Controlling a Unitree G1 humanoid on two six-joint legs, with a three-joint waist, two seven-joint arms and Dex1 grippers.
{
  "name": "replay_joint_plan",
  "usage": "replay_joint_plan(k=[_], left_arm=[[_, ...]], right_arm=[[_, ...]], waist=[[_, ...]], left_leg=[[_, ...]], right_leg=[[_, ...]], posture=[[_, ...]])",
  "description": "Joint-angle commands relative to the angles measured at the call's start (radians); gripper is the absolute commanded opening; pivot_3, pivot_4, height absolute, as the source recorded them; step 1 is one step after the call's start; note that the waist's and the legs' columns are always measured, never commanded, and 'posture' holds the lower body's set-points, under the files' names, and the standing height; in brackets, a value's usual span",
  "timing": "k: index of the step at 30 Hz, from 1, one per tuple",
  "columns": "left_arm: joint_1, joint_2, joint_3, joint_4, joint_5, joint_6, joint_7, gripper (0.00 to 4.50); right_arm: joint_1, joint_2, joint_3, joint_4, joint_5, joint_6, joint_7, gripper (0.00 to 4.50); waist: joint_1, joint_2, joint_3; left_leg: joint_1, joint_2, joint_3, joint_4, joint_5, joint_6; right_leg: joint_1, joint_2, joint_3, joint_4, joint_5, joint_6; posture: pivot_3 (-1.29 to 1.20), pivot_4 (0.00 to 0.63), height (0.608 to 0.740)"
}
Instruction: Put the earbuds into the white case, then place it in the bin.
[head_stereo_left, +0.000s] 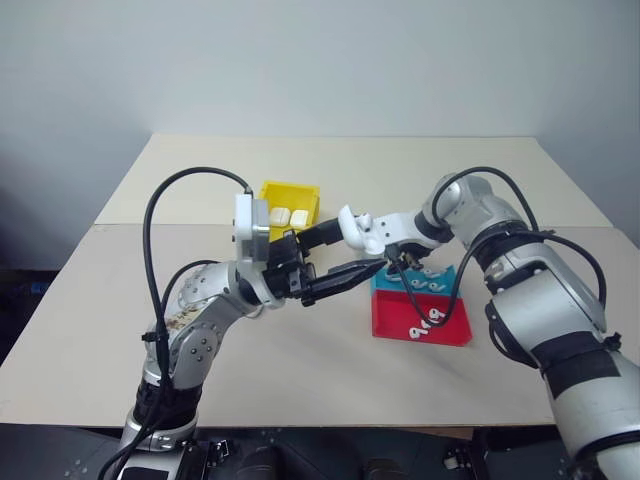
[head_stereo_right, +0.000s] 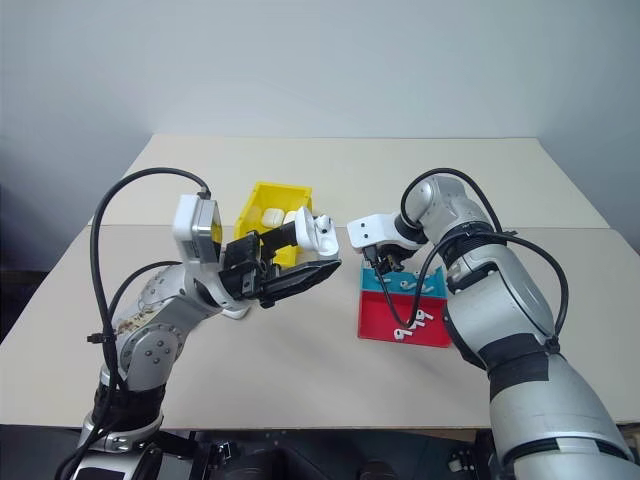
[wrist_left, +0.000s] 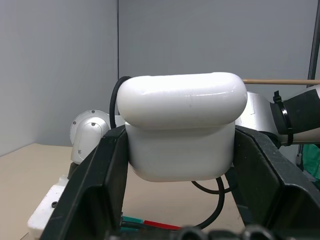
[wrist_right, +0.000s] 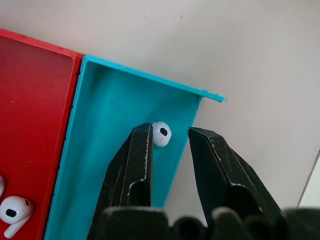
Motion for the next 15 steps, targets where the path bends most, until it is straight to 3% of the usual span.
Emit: replay_joint_plan(k=[1,15], left_arm=[[-0.009,0.006,0.007,-0.03,-0.027,-0.008,-0.007,2.8],[-0.004,0.018,0.008,-0.045,-0.032,-0.003,0.015,2.8]], right_arm=[[0.0,0.003,-0.014,0.006,-0.023,-0.023,-0.027,1.49],[0.04,0.015,-0.012,0.029,-0.075,-0.025,-0.089,1.49]], waist=[[0.0,0.0,0.0],[0.0,0.0,0.0]], left_leg=[[0.0,0.0,0.0,0.0,0.0,0.0],[0.0,0.0,0.0,0.002,0.001,-0.001]], right_leg=[[0.0,0.0,0.0,0.0,0.0,0.0],[-0.001,0.0,0.0,0.005,0.0,0.0]], posture=[[0.0,0.15,0.74],[0.0,0.15,0.74]])
